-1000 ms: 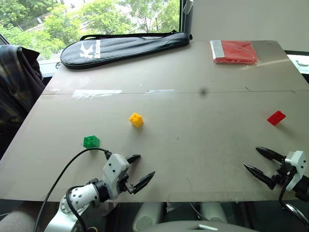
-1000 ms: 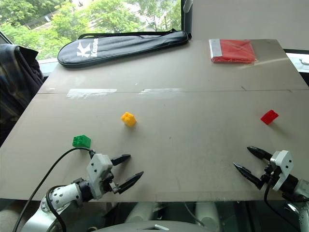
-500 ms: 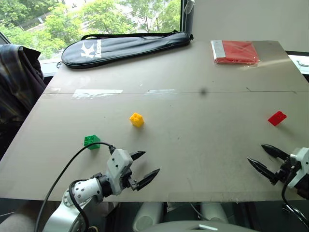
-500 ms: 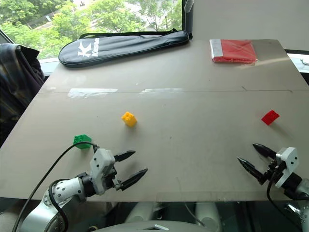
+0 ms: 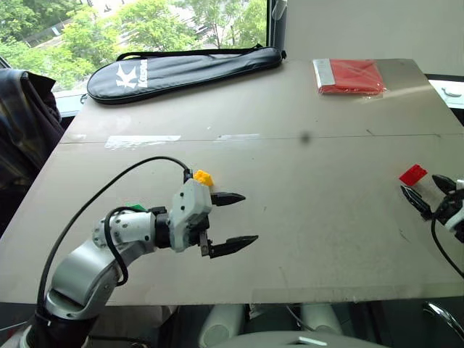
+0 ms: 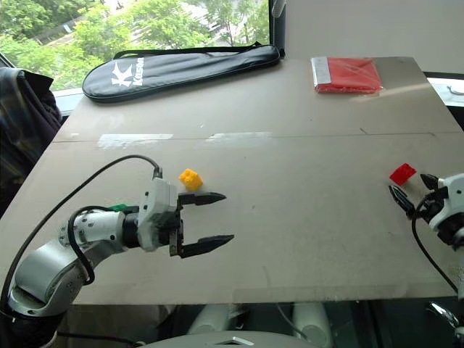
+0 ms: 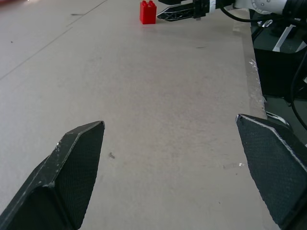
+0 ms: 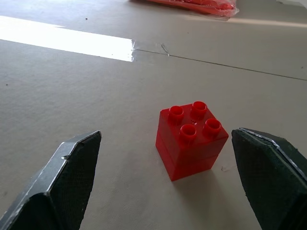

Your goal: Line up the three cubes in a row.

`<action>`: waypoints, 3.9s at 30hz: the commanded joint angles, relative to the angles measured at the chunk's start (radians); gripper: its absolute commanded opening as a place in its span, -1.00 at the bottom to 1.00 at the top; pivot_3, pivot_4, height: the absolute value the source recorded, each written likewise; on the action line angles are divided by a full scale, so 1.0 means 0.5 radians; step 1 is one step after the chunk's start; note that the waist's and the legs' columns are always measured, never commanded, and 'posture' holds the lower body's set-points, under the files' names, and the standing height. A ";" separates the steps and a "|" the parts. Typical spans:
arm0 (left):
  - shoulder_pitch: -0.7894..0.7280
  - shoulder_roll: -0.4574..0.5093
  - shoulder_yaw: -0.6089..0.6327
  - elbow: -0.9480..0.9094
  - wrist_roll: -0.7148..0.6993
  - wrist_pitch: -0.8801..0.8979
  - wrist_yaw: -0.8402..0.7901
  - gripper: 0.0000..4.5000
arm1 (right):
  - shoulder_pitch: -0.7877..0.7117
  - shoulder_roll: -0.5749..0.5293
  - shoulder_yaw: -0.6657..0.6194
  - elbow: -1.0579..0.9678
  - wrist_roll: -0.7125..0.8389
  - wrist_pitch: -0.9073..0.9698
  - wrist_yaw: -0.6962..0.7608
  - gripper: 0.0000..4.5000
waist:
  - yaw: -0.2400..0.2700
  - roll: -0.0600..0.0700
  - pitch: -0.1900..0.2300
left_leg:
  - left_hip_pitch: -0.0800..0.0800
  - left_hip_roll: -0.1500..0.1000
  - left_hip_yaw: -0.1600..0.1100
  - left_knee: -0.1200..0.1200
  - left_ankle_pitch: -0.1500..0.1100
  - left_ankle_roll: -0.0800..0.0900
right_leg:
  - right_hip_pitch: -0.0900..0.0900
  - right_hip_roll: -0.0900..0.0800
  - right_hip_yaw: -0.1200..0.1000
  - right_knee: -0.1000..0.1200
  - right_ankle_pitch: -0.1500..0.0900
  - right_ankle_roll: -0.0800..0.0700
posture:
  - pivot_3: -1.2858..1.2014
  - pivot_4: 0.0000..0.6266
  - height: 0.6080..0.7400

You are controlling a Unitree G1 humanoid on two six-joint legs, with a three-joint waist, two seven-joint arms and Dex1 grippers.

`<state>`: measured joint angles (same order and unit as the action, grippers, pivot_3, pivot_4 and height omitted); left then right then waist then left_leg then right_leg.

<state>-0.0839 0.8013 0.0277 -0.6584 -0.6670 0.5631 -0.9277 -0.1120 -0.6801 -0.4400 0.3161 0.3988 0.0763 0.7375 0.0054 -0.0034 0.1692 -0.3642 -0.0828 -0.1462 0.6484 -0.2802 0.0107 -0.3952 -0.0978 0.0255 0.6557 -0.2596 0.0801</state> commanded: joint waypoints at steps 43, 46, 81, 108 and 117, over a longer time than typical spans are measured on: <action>-0.065 0.128 0.011 -0.150 -0.029 0.086 0.084 1.00 | 0.483 0.417 0.576 -1.495 -0.157 0.371 -0.182 -0.41 | -0.034 0.003 0.006 | -0.019 0.000 0.002 0.002 0.002 -0.003 | -0.025 0.000 0.006 0.011 0.001 0.001 | 0.03 -0.52 0.88; -0.062 0.132 -0.036 -0.093 0.040 0.022 0.023 1.00 | 0.538 0.466 0.681 -1.572 -0.117 0.507 -0.243 -0.41 | -0.032 0.000 0.005 | -0.028 -0.001 0.002 0.010 0.002 -0.003 | -0.030 0.001 0.006 0.009 0.005 0.006 | 0.03 -0.52 0.88; 0.057 0.104 -0.037 -0.143 0.221 -0.071 0.043 1.00 | -1.378 -0.124 2.089 1.052 0.431 -1.107 1.754 -0.41 | -0.080 -0.010 0.012 | -0.031 0.013 0.001 0.010 0.007 -0.012 | -0.035 0.014 0.003 0.007 0.016 -0.006 | 0.03 -0.52 0.88; 0.660 -0.243 0.301 -0.163 0.370 -0.385 0.397 1.00 | -1.319 -0.274 1.705 0.972 0.667 -1.022 1.754 0.99 | -0.073 -0.008 0.013 | -0.034 0.014 0.002 0.010 0.008 -0.013 | -0.040 0.014 0.005 0.007 0.017 -0.008 | 0.03 -0.52 0.88; 1.189 -0.408 0.966 0.373 0.314 -0.961 0.092 1.00 | -0.600 -0.413 0.967 0.278 0.891 -0.450 1.726 0.99 | -0.023 -0.002 0.010 | -0.032 0.018 0.004 0.010 0.003 -0.005 | -0.037 0.015 0.004 0.009 0.018 -0.011 | 0.03 -0.52 0.88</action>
<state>0.5136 0.5961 0.4657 -0.4816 -0.4774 0.1371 -0.8482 -0.4212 -0.8704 0.0987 0.5220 0.8146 -0.1797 1.5679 -0.0063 -0.0045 0.1742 -0.3799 -0.0740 -0.1440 0.6540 -0.2789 0.0090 -0.4134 -0.0899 0.0276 0.6602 -0.2504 0.0748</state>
